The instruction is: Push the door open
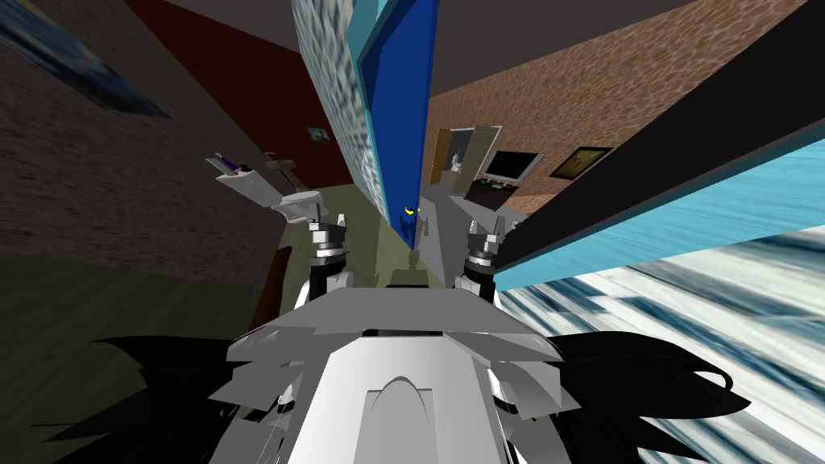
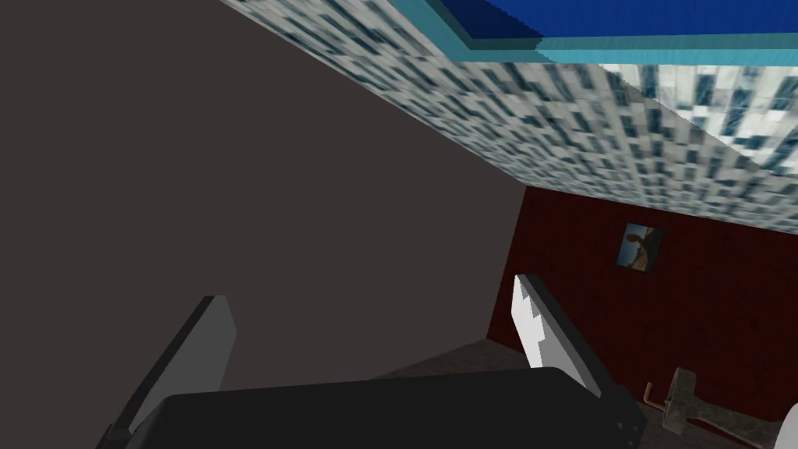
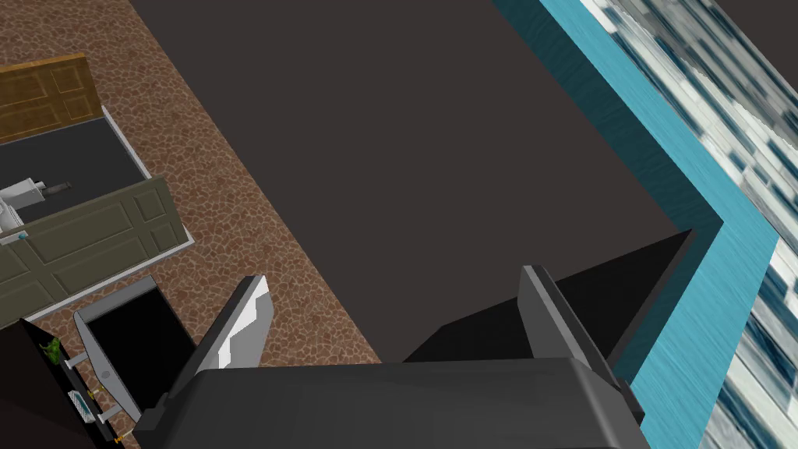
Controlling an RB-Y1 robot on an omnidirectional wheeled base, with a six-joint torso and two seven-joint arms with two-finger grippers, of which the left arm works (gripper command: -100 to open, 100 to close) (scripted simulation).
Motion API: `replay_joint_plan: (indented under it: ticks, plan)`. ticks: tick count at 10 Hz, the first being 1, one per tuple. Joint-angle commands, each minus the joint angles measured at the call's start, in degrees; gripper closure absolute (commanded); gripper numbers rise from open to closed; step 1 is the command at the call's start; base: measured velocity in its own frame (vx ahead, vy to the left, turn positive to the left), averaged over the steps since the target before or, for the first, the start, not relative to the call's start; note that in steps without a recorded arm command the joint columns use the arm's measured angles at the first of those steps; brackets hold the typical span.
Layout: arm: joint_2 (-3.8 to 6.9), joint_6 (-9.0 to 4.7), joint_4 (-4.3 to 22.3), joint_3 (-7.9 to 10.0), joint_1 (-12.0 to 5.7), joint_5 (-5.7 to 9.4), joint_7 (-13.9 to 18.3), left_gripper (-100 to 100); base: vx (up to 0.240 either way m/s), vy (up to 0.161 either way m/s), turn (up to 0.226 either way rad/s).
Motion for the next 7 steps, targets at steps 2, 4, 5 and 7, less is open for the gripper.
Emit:
replay_joint_plan:
  ticks: [2,4,5,7]
  plan:
    - [0.56,-0.59,2.6,-0.92,-0.72,-0.05,-0.1,-100,0.096,0.032,-0.087]
    - [0.99,-1.10,4.8,-1.71,-1.34,-0.10,-0.1,-100,0.125,0.052,-0.066]
    - [1.15,-1.32,5.8,-2.04,-1.61,-0.11,-0.2,-100,0.126,0.044,-0.064]
    - [1.64,-2.01,8.8,-3.11,-2.45,-0.17,-0.3,-100,0.136,0.054,-0.098]
